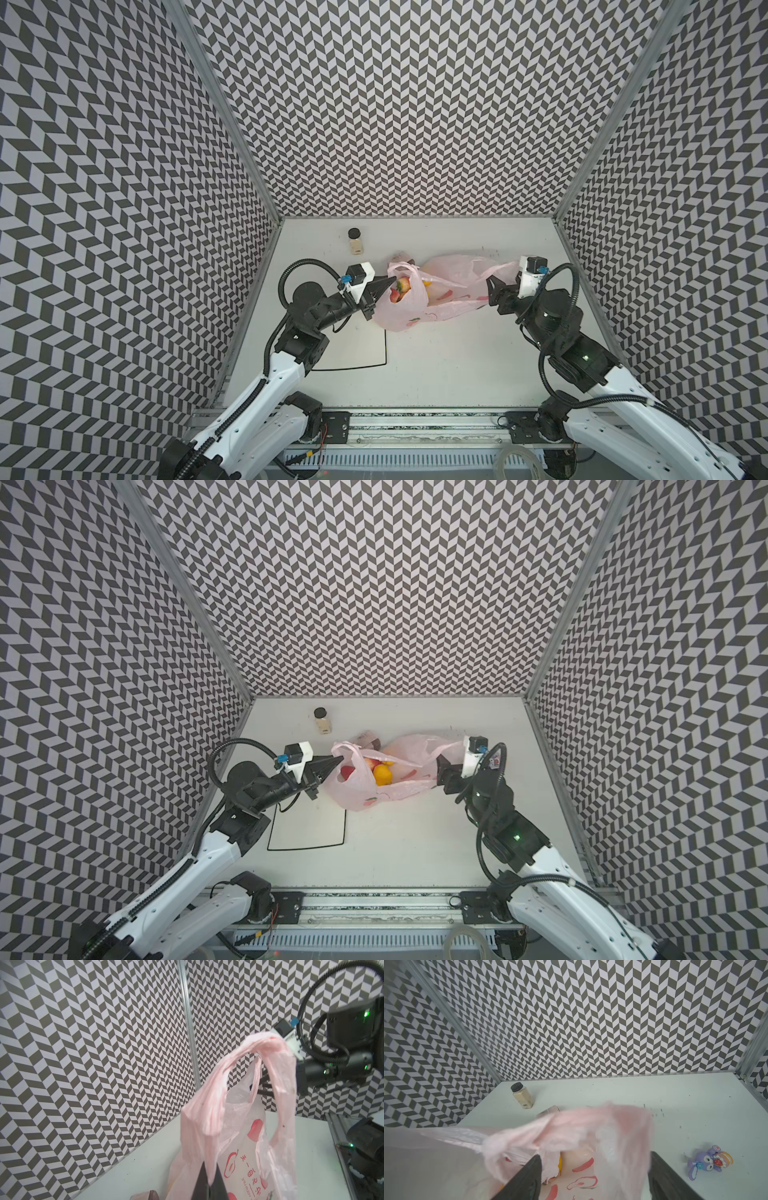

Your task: Take the fake fruits out of the plastic bag

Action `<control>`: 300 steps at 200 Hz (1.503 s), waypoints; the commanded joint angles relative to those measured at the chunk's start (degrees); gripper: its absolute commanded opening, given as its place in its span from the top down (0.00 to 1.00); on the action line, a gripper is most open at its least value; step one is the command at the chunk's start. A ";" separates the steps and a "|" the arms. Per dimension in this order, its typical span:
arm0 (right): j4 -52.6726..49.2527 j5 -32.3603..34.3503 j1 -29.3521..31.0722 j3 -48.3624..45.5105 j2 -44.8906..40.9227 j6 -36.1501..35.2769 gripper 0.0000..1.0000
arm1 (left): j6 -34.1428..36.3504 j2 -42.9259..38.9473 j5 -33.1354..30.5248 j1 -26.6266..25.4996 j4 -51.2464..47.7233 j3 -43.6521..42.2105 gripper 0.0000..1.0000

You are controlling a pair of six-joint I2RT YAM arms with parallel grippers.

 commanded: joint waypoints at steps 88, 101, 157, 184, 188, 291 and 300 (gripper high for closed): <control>-23.34 -13.95 -0.09 32.67 13.69 -24.17 0.19 | 23.31 -0.30 0.41 0.06 -19.91 2.79 1.00; -27.83 -14.77 -0.06 36.00 18.45 -24.29 0.19 | 23.33 -0.61 -0.02 0.06 -20.25 2.52 1.00; -35.98 -15.17 -0.09 37.49 28.55 -14.00 0.20 | 23.14 -1.76 -3.43 -0.03 -21.23 0.92 1.00; -34.84 -13.36 -0.09 33.02 28.94 -11.51 0.20 | 23.31 -1.96 -4.65 -0.06 -21.85 0.11 1.00; -34.54 -13.03 -0.08 32.38 28.93 -11.29 0.20 | 23.32 -1.99 -4.81 -0.02 -21.94 -0.03 1.00; -27.30 -18.14 -0.15 41.07 27.90 -7.77 0.12 | 22.71 -3.12 -6.56 -0.04 -23.80 0.53 1.00; -25.51 -17.89 -0.17 42.19 28.28 -8.67 0.10 | 22.45 -3.22 -6.54 -0.05 -23.53 0.50 1.00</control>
